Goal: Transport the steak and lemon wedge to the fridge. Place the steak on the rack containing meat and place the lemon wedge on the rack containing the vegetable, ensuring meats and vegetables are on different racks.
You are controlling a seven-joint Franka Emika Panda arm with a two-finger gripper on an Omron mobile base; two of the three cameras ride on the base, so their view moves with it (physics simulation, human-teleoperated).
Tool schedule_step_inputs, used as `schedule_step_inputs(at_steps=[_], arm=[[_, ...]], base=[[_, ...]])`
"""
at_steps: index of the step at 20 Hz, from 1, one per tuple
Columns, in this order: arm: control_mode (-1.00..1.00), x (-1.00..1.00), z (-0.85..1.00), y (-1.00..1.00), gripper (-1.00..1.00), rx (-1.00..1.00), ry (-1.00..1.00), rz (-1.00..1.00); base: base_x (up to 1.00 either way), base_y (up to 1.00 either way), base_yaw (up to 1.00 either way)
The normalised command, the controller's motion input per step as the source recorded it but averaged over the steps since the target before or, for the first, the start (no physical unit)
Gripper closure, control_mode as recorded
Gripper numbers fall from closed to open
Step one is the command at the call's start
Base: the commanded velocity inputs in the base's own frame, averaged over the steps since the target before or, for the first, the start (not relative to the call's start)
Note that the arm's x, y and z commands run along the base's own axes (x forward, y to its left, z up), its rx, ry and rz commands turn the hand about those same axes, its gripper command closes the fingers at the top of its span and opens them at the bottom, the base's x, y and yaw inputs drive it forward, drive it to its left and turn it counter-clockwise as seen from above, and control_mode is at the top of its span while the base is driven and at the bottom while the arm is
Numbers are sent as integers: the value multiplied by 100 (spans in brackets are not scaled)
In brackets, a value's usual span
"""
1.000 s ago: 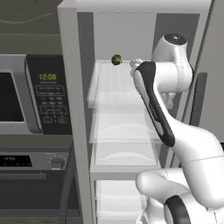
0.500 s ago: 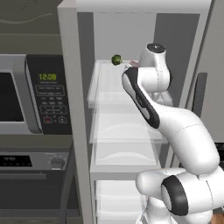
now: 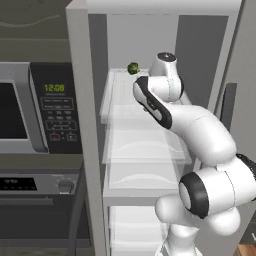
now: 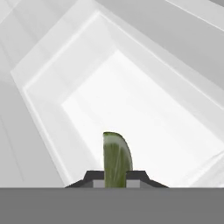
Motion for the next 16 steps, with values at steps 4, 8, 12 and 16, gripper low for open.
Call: schedule_step_inputs(at_steps=[4,8,12,16], arm=[[-100,67,-4,0,100,0,1,0],[-100,62,-26,5,100,0,4,0],[-100,44,-65,10,100,0,12,0],[-100,24,-61,1,100,0,9,0]], base=[[0,0,0],[0,0,0],[0,0,0],[0,0,0]])
